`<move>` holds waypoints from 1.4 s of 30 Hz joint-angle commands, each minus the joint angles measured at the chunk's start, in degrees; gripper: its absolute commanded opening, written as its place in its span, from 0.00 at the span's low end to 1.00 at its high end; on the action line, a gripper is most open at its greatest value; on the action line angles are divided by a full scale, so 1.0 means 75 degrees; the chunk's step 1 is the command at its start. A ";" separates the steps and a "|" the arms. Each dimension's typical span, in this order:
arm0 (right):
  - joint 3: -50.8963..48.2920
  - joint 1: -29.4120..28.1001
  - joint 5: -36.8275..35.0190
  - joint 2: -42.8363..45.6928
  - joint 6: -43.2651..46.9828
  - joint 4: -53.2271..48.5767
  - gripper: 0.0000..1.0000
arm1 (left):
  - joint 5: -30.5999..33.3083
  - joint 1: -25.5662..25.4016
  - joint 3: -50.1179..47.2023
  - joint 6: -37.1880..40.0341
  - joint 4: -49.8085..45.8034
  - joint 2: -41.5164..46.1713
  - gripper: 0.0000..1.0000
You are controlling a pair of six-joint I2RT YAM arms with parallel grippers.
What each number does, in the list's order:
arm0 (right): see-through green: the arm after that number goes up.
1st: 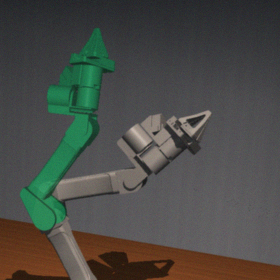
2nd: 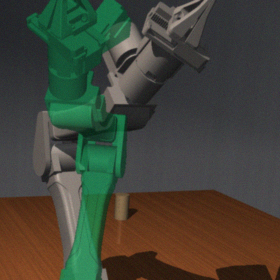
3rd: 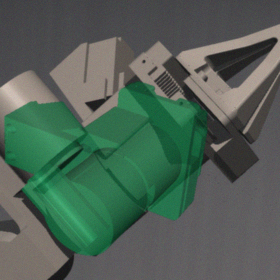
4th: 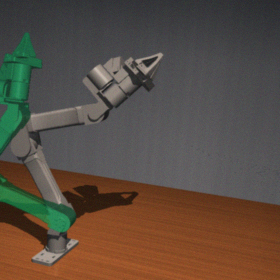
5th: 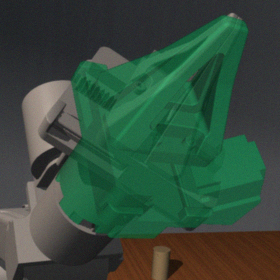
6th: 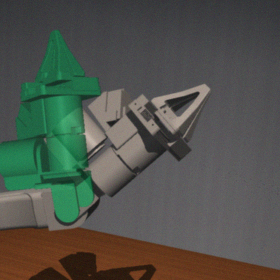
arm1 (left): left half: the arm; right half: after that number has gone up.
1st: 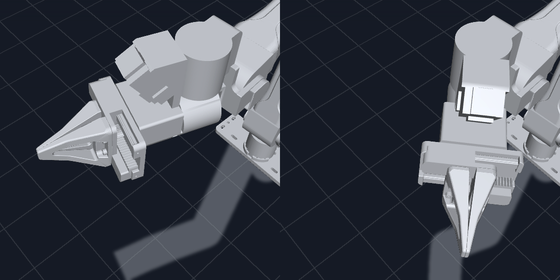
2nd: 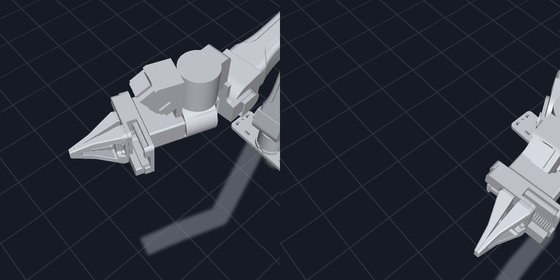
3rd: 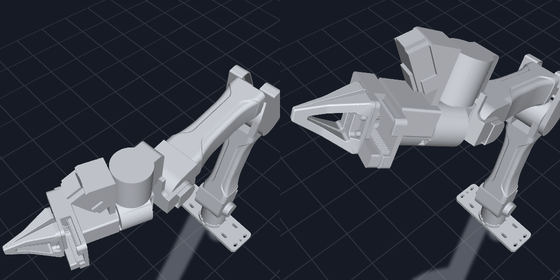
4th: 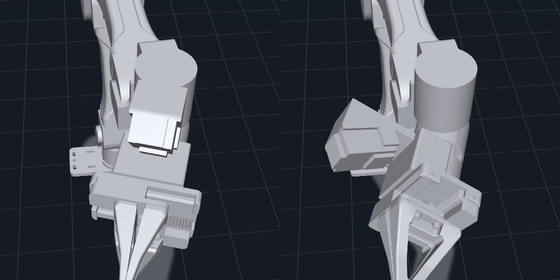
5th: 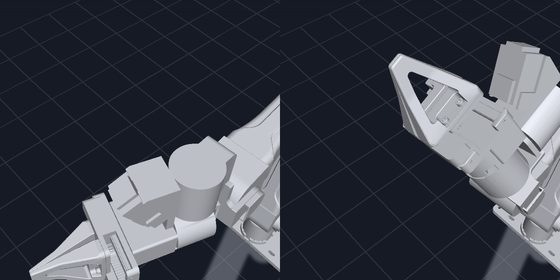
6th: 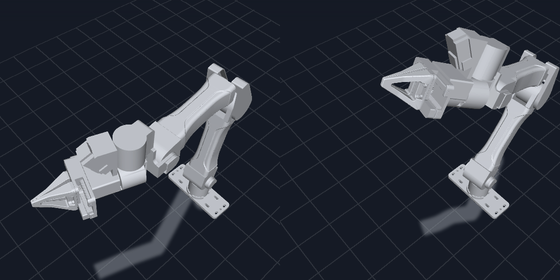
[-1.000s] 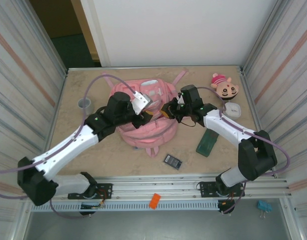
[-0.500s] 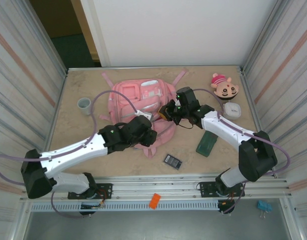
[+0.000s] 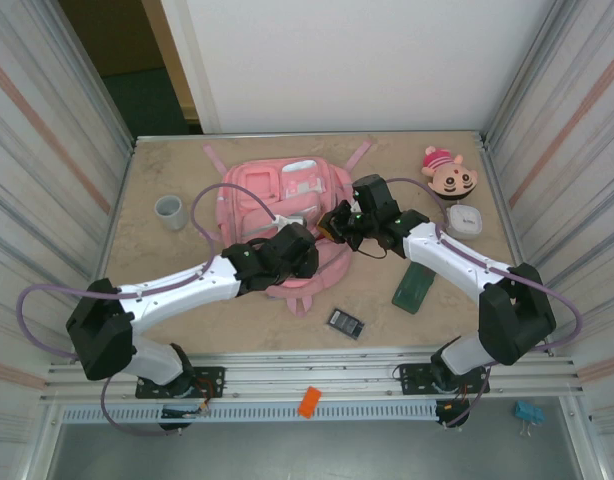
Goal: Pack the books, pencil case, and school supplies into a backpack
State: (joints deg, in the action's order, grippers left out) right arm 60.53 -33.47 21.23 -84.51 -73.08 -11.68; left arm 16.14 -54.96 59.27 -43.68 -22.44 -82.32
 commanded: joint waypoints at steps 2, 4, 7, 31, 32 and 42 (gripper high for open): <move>0.0475 -0.0027 0.0356 0.0378 0.0131 -0.0242 0.00 | 0.0017 0.0281 0.0173 -0.0243 0.0145 -0.0289 0.16; 0.0478 0.0030 0.0438 0.0418 0.0182 -0.0347 0.00 | -0.0041 0.0350 0.0271 -0.0051 -0.0004 -0.0281 0.07; 0.0462 0.0328 0.0642 0.0453 0.0389 -0.0608 0.00 | -0.0217 0.0427 0.0062 0.0124 -0.0022 0.0025 0.00; -0.0076 0.0230 0.0286 0.0611 -0.0896 0.0198 0.58 | -0.2559 0.1129 -0.1273 0.1874 0.2710 0.1429 0.00; -0.0067 0.0117 0.0159 0.0601 -0.0947 0.0198 0.58 | -0.2599 0.1128 -0.1238 0.1863 0.2804 0.1408 0.00; 0.0352 -0.0142 -0.0103 -0.0113 -0.0694 0.0335 0.33 | -0.2545 0.1163 -0.1280 0.2098 0.2487 0.1606 0.00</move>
State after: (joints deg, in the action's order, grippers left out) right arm 60.55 -34.13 22.15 -83.44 -78.91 -10.61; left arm -2.50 -46.50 47.55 -29.78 -6.72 -72.47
